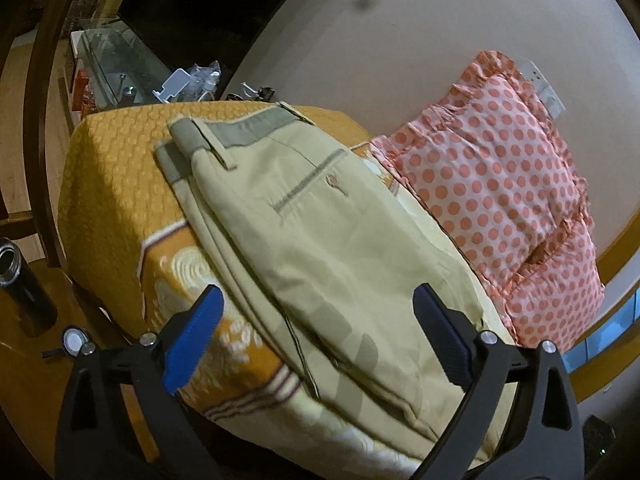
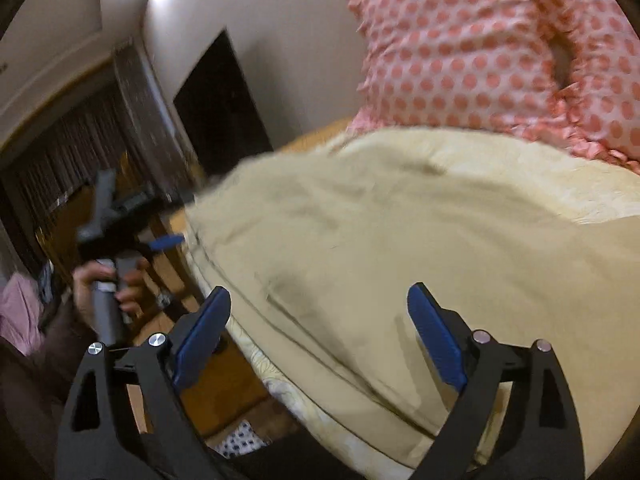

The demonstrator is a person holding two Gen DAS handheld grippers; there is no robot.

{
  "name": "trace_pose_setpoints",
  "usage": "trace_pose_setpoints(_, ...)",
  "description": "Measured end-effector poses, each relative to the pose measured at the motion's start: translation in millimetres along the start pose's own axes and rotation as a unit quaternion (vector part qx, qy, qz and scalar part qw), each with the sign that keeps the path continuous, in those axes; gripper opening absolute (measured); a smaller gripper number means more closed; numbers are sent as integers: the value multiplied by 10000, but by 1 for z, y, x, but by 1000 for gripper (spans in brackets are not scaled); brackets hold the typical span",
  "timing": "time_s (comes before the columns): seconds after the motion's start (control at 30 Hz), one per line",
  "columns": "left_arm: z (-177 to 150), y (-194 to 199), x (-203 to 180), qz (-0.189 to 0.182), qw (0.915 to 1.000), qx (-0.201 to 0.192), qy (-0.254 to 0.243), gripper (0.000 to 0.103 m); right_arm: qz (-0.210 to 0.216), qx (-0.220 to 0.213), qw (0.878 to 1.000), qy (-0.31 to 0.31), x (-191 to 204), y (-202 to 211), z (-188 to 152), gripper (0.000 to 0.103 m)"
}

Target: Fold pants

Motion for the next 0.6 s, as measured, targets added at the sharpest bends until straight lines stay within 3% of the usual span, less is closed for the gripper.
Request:
trace_pose_setpoints(0.17, 19, -12, 9, 188, 9997, -12, 161, 95, -62, -177, 9982, -569, -22, 14, -6, 92)
trace_pose_setpoints(0.33, 38, -27, 13, 496, 9987, 28, 107, 91, 30, -230, 9973, -695, -16, 12, -7, 92)
trace_pose_setpoints(0.37, 39, -28, 13, 559, 9984, 10, 106, 81, 52, -258, 9972, -700, -16, 14, -8, 92)
trace_pose_setpoints(0.4, 40, -32, 15, 659, 9977, 85, 140, 45, 62, -287, 9971, -706, -19, 13, -6, 92)
trace_pose_setpoints(0.43, 41, -36, 19, 791, 9965, 184, 176, 24, 73, -332, 9968, -718, -20, 15, -5, 92)
trace_pose_setpoints(0.53, 47, -33, 12, 909, 9956, 179, -139, 12, 56, -477, 9959, -763, -28, 21, -2, 92)
trace_pose_setpoints(0.6, 50, -25, -18, 1095, 9903, -49, -858, 10, 12, -580, 9949, -819, -35, 28, -2, 92)
Point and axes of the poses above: each gripper's, at about its wrist camera, not at the fingertips, and y roughly against the way its jaws point, x to its left, z to its top, the point moved 4 cm from there along -y, roughly the way its jaws point, and after that the axes turned 4 degrees about -z, right-handed, at the moved point
